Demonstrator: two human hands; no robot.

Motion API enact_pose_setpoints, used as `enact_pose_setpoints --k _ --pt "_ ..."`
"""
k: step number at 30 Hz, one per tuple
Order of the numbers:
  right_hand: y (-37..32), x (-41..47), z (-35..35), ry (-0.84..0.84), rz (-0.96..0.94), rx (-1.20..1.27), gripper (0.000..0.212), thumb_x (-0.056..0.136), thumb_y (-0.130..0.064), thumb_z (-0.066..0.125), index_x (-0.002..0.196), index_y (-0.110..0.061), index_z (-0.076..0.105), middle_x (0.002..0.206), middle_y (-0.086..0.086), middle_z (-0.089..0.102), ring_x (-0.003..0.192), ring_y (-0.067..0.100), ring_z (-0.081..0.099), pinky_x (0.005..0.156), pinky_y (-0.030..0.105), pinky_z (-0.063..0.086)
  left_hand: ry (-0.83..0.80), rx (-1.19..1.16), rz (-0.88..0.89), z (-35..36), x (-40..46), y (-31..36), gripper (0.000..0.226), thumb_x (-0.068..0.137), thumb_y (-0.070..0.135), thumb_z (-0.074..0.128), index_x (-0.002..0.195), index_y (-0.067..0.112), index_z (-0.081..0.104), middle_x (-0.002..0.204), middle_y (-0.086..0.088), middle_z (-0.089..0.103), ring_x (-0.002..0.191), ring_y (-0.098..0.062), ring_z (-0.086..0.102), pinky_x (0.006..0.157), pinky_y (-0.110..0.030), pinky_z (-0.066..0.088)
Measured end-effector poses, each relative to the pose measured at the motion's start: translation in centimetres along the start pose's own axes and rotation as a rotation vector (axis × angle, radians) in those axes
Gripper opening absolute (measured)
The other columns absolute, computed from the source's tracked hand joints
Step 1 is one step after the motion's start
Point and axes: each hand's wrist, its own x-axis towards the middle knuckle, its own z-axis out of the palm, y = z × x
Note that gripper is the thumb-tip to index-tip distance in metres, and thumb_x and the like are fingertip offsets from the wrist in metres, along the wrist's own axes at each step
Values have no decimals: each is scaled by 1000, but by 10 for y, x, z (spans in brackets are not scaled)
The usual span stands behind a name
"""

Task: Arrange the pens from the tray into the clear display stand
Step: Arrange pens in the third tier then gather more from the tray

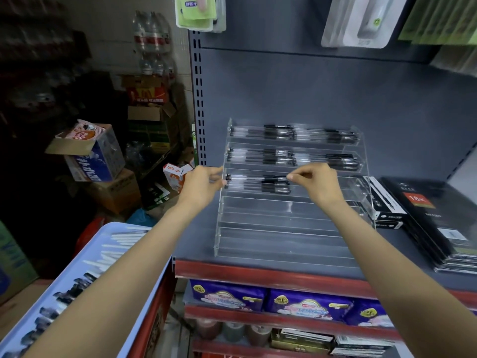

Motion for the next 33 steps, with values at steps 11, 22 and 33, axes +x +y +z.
enact_pose_setpoints --k 11,22,33 --pt "-10 6 4 -114 -11 -171 10 81 -10 70 89 -5 75 91 10 72 76 10 56 61 -1 36 35 -86 -21 5 0 -3 44 88 12 62 131 8 52 122 -14 62 116 -23 57 96 -23 38" --pt "-39 10 13 -208 14 -220 13 86 -6 62 92 -8 74 98 10 72 91 18 65 79 15 41 82 -125 81 -5 -14 -9 39 89 19 61 128 18 55 113 -1 65 94 -14 62 90 -27 48" --pt "-131 -74 126 -253 -129 82 20 90 -8 55 101 -14 71 101 1 68 83 6 56 67 -2 38 15 -32 43 -67 -75 -105 22 93 21 56 112 14 64 97 -2 67 84 -10 58 76 -19 45"
